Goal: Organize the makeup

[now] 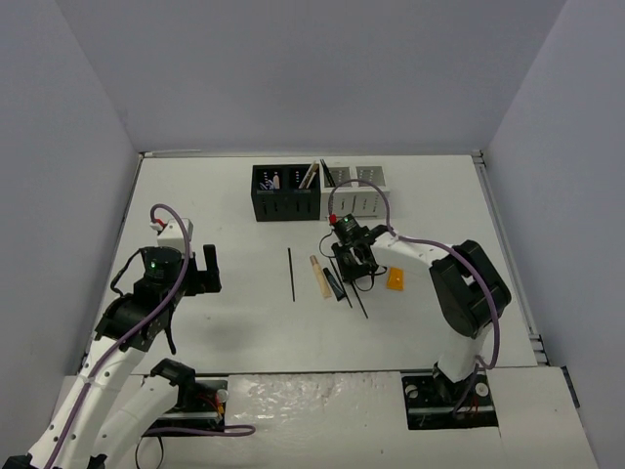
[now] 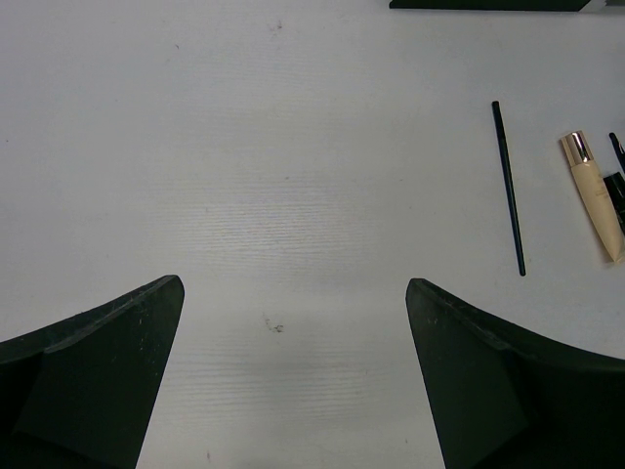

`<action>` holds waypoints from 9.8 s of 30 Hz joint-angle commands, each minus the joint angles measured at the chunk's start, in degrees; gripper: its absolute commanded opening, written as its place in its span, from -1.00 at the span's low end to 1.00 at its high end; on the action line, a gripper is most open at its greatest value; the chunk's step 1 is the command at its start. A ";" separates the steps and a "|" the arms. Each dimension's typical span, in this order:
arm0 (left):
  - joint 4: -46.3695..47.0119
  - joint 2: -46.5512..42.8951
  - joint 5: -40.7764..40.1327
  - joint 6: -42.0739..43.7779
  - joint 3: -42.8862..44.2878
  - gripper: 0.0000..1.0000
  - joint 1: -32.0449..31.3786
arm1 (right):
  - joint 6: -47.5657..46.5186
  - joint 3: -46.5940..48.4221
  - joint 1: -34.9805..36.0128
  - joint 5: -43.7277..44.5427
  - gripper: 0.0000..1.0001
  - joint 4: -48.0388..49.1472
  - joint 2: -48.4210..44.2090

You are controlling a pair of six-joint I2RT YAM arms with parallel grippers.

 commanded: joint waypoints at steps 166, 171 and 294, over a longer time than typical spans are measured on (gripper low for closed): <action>2.96 1.86 1.48 1.12 1.04 0.94 1.75 | -17.83 24.22 -11.89 -6.68 -1.00 30.75 -8.16; 2.97 2.64 2.61 1.04 1.11 0.94 1.84 | -19.56 24.90 -14.05 -15.67 -1.00 47.57 -2.81; 95.76 81.26 8.17 -2.53 52.01 -1.00 -13.19 | -2.60 -10.33 -14.61 -10.83 1.00 2.97 -66.19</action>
